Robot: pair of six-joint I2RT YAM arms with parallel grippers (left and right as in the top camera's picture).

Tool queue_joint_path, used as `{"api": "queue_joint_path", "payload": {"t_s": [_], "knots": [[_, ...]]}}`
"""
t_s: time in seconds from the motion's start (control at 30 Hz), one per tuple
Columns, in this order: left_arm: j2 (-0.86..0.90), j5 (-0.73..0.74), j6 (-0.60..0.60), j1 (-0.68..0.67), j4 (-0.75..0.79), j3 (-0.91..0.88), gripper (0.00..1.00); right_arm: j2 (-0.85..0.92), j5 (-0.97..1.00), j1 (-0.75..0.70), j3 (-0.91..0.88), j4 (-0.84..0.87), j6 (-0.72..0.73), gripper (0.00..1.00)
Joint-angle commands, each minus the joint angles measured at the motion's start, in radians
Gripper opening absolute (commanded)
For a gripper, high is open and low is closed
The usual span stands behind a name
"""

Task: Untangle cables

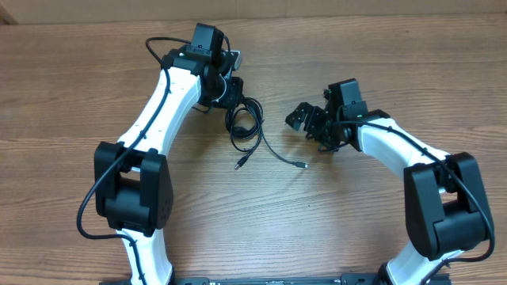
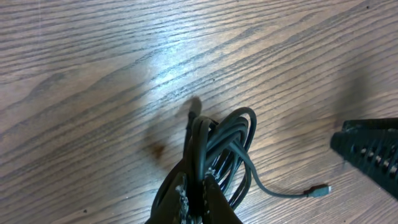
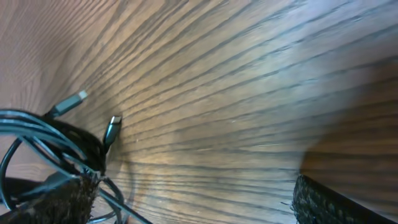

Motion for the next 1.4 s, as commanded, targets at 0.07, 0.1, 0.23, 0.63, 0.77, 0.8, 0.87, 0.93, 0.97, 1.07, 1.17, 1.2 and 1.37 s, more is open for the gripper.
{"api": "queue_joint_path", "payload": {"t_s": [0.07,0.1,0.23,0.63,0.77,0.8,0.87,0.93,0.97,1.07,1.17,1.2,1.37], "knots": [[-0.018,0.014,-0.037,-0.006,-0.011,0.008,0.04,0.001,-0.046,-0.003,0.032,-0.020,0.021,1.00],[-0.018,0.024,-0.025,-0.007,-0.008,0.008,0.04,0.001,-0.063,0.000,0.032,-0.020,0.021,1.00],[-0.018,0.174,0.171,-0.009,-0.010,0.008,0.04,0.001,-0.116,0.014,0.032,-0.011,0.014,1.00],[-0.018,0.223,0.294,-0.008,-0.022,0.008,0.04,0.001,-0.028,0.114,0.032,0.003,-0.042,0.98],[-0.018,0.208,0.388,-0.008,-0.048,0.008,0.04,0.001,0.027,0.114,0.032,0.000,-0.037,0.98],[-0.018,0.204,0.389,-0.006,-0.046,0.008,0.04,0.001,0.038,0.115,0.032,-0.002,-0.022,0.98],[-0.018,0.204,0.383,-0.005,-0.037,0.008,0.04,0.001,0.035,0.115,0.032,-0.005,0.010,1.00],[-0.018,0.211,0.337,-0.005,-0.022,0.008,0.04,0.001,0.023,0.119,0.032,0.002,0.015,1.00],[-0.018,0.226,0.305,-0.006,-0.014,0.008,0.04,0.001,0.003,0.123,0.032,0.013,0.014,1.00],[-0.018,0.316,0.235,-0.006,-0.009,0.008,0.04,0.001,-0.088,0.130,0.032,0.095,-0.028,1.00],[-0.018,0.407,0.201,-0.006,-0.009,0.008,0.04,0.001,-0.081,0.130,0.032,0.117,-0.027,1.00],[-0.018,0.454,0.201,-0.005,-0.008,0.008,0.04,0.001,-0.054,0.130,0.032,0.115,-0.027,1.00],[-0.018,0.667,0.202,-0.005,0.013,0.008,0.04,0.001,0.032,0.130,0.031,0.100,-0.026,1.00]]}}
